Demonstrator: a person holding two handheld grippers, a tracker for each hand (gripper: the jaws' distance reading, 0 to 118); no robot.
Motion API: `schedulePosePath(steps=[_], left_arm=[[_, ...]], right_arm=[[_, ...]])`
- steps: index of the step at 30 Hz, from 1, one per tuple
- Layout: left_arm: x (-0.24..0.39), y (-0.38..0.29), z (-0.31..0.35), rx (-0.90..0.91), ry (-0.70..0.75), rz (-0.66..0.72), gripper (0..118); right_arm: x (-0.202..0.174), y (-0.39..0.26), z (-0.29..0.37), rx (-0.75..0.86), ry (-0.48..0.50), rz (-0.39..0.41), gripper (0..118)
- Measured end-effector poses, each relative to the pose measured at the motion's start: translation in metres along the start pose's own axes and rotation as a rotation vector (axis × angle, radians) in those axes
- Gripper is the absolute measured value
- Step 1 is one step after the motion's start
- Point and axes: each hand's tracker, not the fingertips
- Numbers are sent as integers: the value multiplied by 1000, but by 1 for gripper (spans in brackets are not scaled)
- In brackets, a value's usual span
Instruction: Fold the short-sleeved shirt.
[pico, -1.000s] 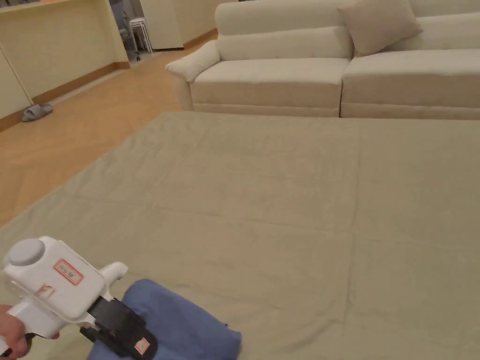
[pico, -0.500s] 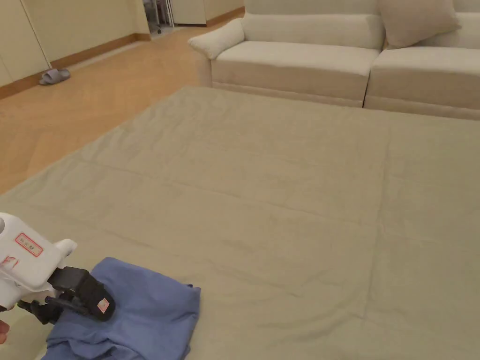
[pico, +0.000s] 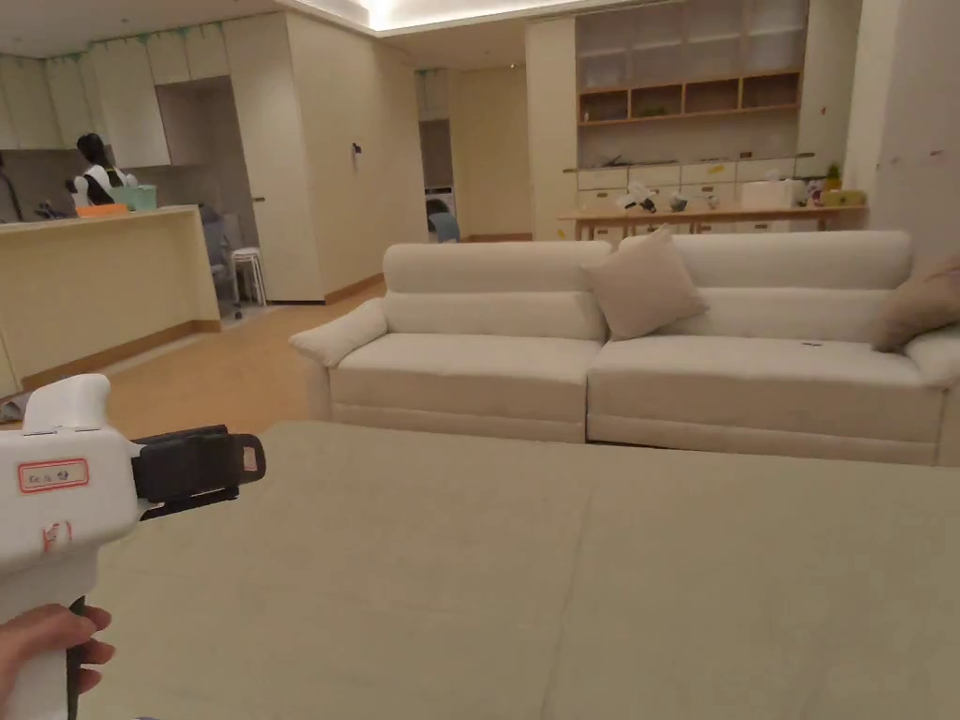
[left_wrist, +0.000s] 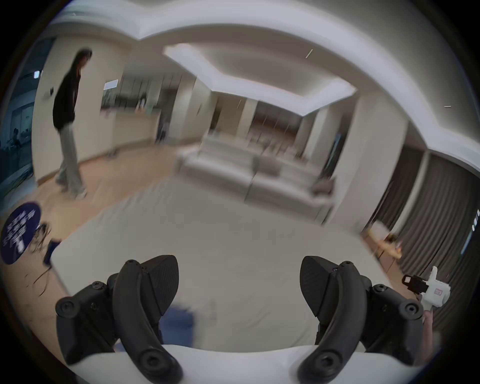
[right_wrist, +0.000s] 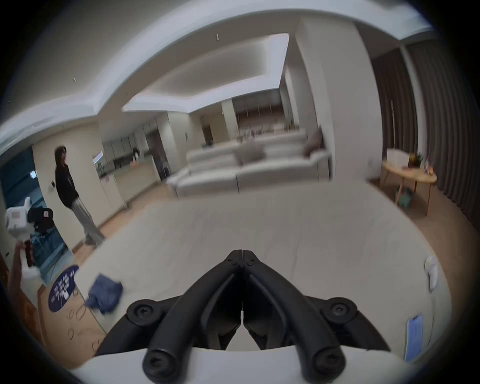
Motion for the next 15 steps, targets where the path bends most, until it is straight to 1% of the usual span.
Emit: schedulePosePath(steps=[1, 2, 3, 4, 5, 6, 7, 8, 9, 10, 11, 12, 15], left_arm=[[38, -5, 12, 113, 28, -77, 95], [76, -12, 21, 192, 89, -167, 91], [104, -18, 26, 250, 134, -237, 79], [125, -22, 29, 287, 149, -280, 56], [145, -23, 35, 314, 131, -287, 23], [158, -24, 38, 329, 88, -269, 11], [169, -24, 40, 327, 13, -268, 7], [179, -22, 32, 307, 39, -284, 7], [186, -22, 30, 268, 68, -312, 2], [193, -23, 31, 259, 61, -331, 0], [196, -20, 33, 238, 26, -286, 0], [201, -20, 32, 254, -3, -258, 0], [207, -18, 38, 263, 28, -257, 0]], right_arm=[[-8, 17, 15, 58, 0, 8, 0], [-15, 33, 28, 108, -30, 44, 0], [-23, 45, 40, 151, -51, 93, 0], [-32, 56, 54, 198, -80, 143, 0], [-40, 65, 65, 221, -106, 194, 0], [-41, 70, 68, 231, -119, 213, 0], [-42, 76, 76, 239, -111, 206, 0], [-41, 80, 87, 245, -91, 177, 0], [-40, 82, 93, 256, -85, 152, 0], [-40, 85, 97, 261, -83, 136, 0], [-39, 87, 101, 265, -85, 139, 0], [-39, 88, 104, 271, -95, 142, 0], [-39, 92, 110, 271, -97, 156, 0]])
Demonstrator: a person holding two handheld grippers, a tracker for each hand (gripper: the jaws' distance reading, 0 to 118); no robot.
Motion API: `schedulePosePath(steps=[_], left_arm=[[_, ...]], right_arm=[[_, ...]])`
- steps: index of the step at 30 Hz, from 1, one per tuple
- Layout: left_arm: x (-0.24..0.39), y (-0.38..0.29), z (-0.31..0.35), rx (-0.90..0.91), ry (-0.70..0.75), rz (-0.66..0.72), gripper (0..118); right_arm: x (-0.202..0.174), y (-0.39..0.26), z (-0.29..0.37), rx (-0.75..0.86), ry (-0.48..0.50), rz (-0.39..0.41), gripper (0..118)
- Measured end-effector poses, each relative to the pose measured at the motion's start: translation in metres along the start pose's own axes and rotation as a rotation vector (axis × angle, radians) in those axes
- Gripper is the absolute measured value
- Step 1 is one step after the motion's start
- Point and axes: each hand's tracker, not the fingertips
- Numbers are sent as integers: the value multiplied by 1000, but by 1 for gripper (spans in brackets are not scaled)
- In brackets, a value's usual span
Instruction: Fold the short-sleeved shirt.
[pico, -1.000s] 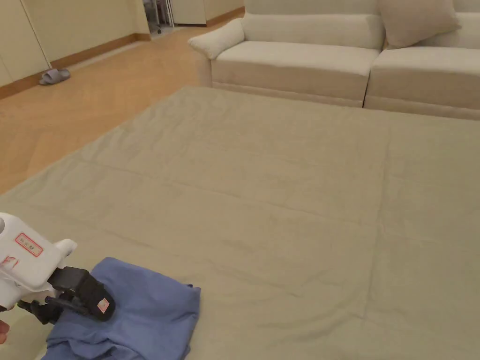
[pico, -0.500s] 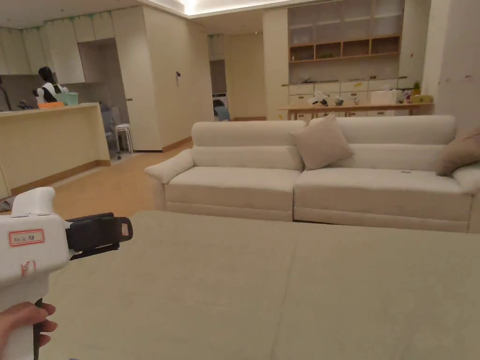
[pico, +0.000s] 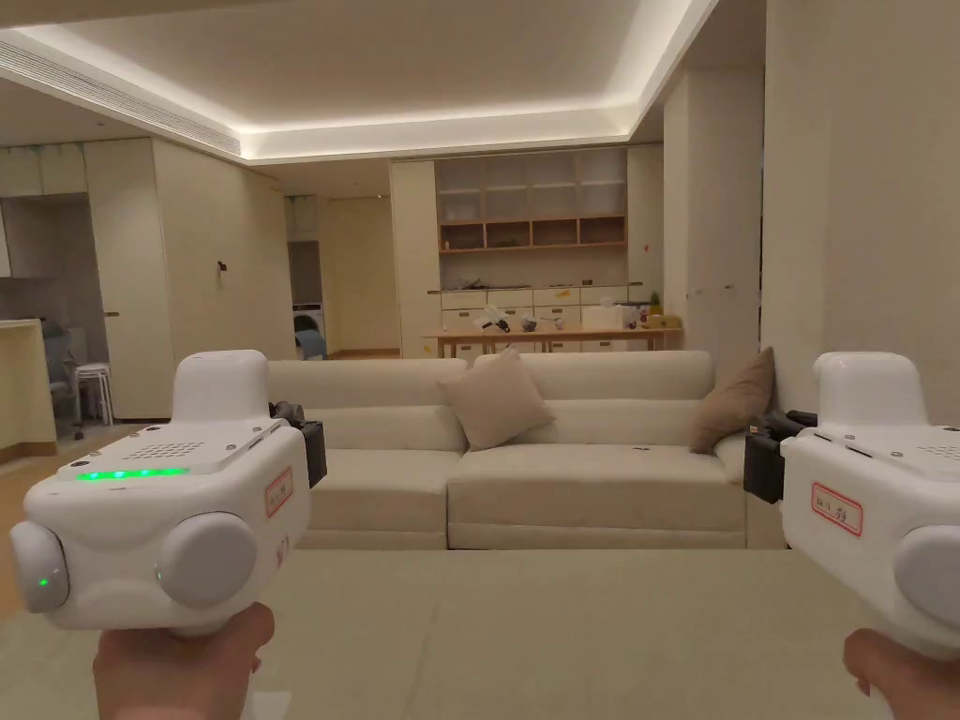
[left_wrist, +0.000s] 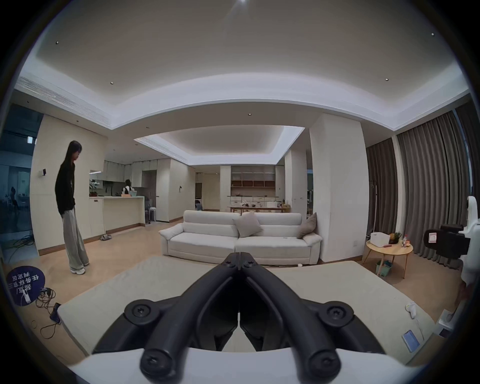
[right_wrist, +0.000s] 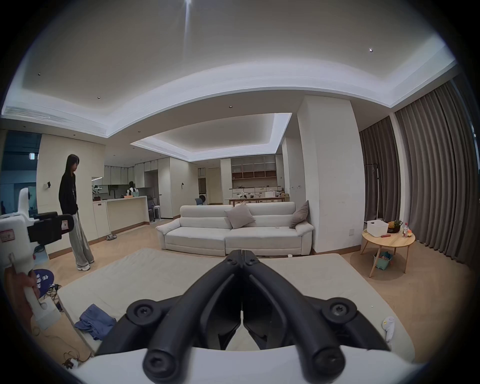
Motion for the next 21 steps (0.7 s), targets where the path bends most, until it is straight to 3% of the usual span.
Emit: schedulePosePath(steps=[6, 11, 21], left_arm=[[-6, 12, 3, 21, -3, 15, 0], [-11, 14, 2, 5, 5, 24, 0], [-5, 13, 3, -6, 6, 20, 0]], right_arm=[[1, 5, 5, 19, -18, 28, 0], [7, 4, 5, 22, -27, -4, 0], [5, 4, 6, 20, -29, 13, 0]])
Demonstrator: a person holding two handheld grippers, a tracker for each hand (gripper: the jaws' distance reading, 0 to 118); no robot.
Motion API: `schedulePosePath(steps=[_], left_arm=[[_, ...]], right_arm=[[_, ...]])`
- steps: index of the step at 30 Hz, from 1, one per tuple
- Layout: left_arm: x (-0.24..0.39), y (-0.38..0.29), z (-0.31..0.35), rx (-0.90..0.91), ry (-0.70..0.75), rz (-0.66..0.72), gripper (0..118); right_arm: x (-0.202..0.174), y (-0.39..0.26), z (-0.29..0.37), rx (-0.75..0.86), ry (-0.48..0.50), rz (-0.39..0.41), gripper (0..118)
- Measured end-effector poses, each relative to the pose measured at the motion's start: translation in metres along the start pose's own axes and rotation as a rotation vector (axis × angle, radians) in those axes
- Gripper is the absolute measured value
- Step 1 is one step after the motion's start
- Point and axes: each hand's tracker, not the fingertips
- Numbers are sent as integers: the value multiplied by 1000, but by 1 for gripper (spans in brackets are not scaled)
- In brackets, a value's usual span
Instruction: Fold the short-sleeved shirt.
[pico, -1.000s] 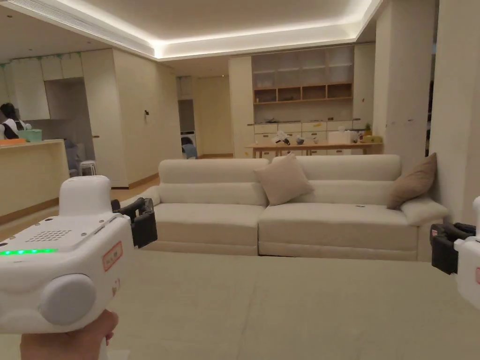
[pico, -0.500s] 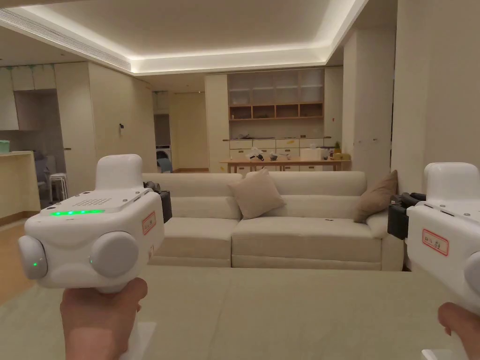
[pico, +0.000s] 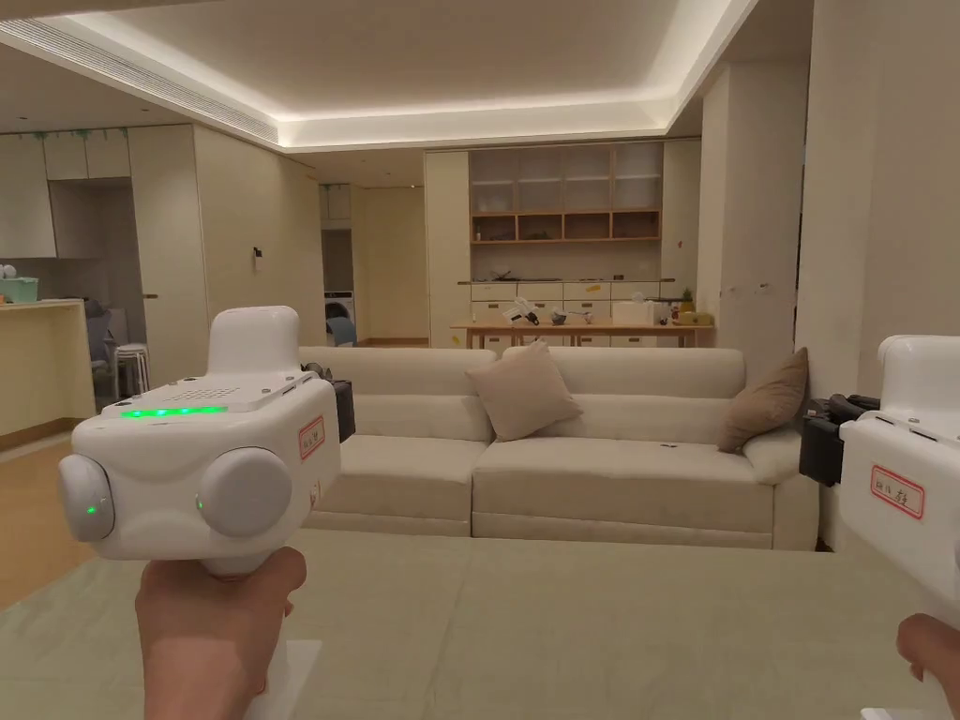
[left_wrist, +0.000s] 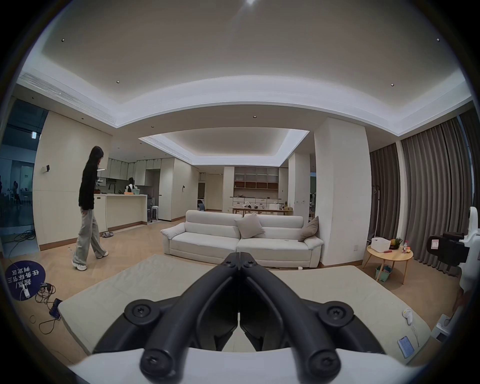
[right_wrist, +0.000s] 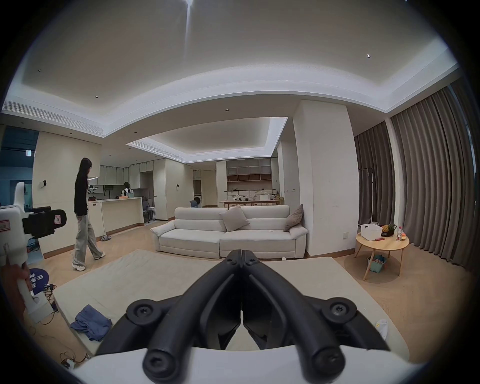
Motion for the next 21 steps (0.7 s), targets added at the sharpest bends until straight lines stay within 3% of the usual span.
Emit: schedulePosePath(steps=[21], left_arm=[[6, -2, 0, -10, -2, -25, 0]], right_arm=[[-4, 1, 2, 9, -3, 20, 0]])
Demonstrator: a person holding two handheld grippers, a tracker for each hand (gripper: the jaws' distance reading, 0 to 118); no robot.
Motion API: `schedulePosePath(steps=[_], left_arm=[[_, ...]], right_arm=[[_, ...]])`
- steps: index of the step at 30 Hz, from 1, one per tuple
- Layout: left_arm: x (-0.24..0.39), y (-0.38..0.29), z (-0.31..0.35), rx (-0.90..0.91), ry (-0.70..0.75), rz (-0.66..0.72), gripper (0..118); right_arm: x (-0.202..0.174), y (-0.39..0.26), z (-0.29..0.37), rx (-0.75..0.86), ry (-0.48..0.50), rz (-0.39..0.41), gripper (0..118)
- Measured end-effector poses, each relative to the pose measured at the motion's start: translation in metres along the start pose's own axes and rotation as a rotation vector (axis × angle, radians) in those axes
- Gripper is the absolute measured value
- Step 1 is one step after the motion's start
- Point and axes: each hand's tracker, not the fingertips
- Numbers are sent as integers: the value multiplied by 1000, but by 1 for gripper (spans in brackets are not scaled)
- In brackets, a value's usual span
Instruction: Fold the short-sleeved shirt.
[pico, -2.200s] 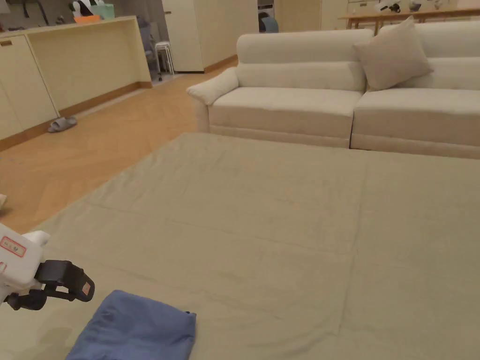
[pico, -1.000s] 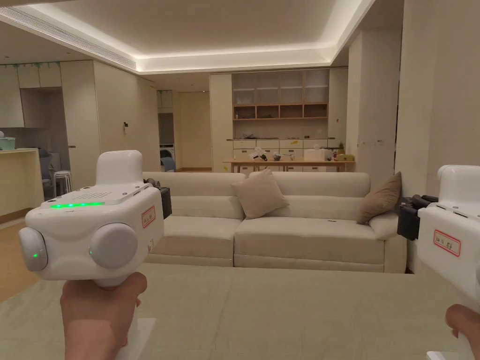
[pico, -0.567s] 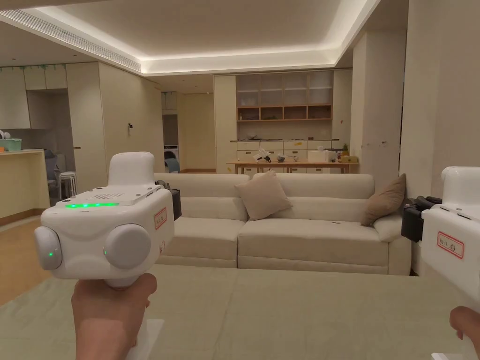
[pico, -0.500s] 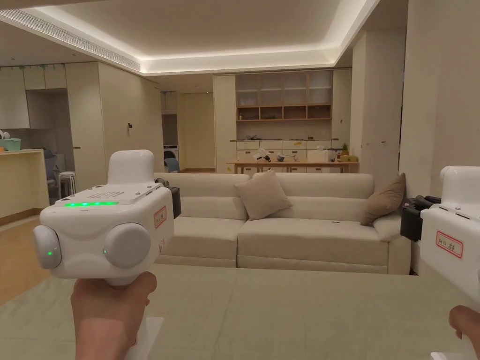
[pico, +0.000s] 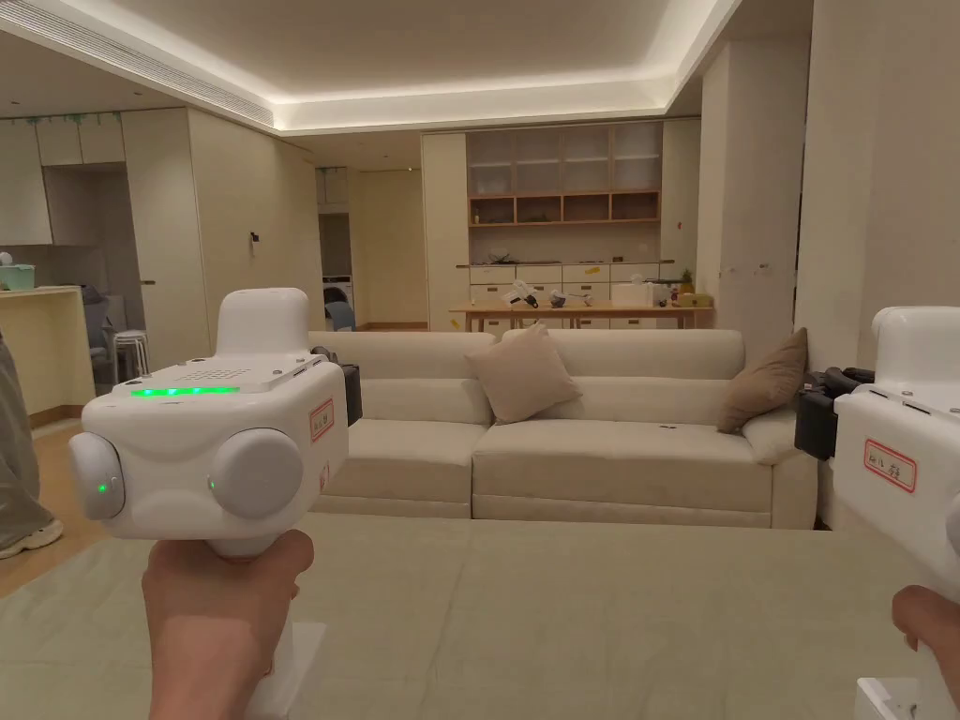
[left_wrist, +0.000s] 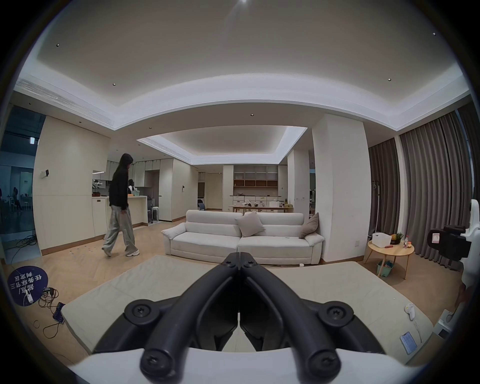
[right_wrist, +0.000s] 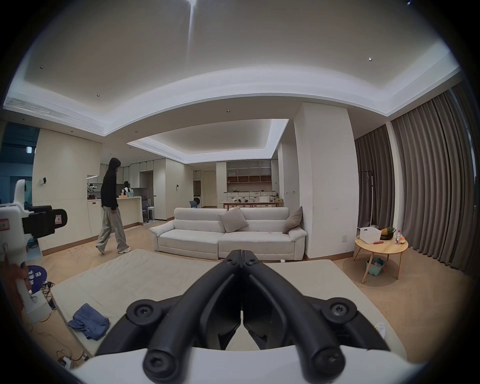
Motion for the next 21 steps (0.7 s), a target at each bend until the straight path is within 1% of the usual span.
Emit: schedulePosePath(steps=[12, 18, 19, 20, 21], left_arm=[[3, -2, -2, -13, -1, -15, 0], [3, 0, -3, -23, -3, -19, 0], [2, 1, -5, -40, -3, -30, 1], [2, 2, -7, -64, 16, -43, 11], [2, 1, -7, -51, 10, -43, 19]], right_arm=[[-2, 1, 0, 12, -13, 23, 0], [0, 0, -4, -5, 1, 6, 0], [1, -1, -5, -7, 3, -4, 2], [1, -2, -5, -5, -1, -5, 20], [1, -3, -6, -2, -11, 1, 44]])
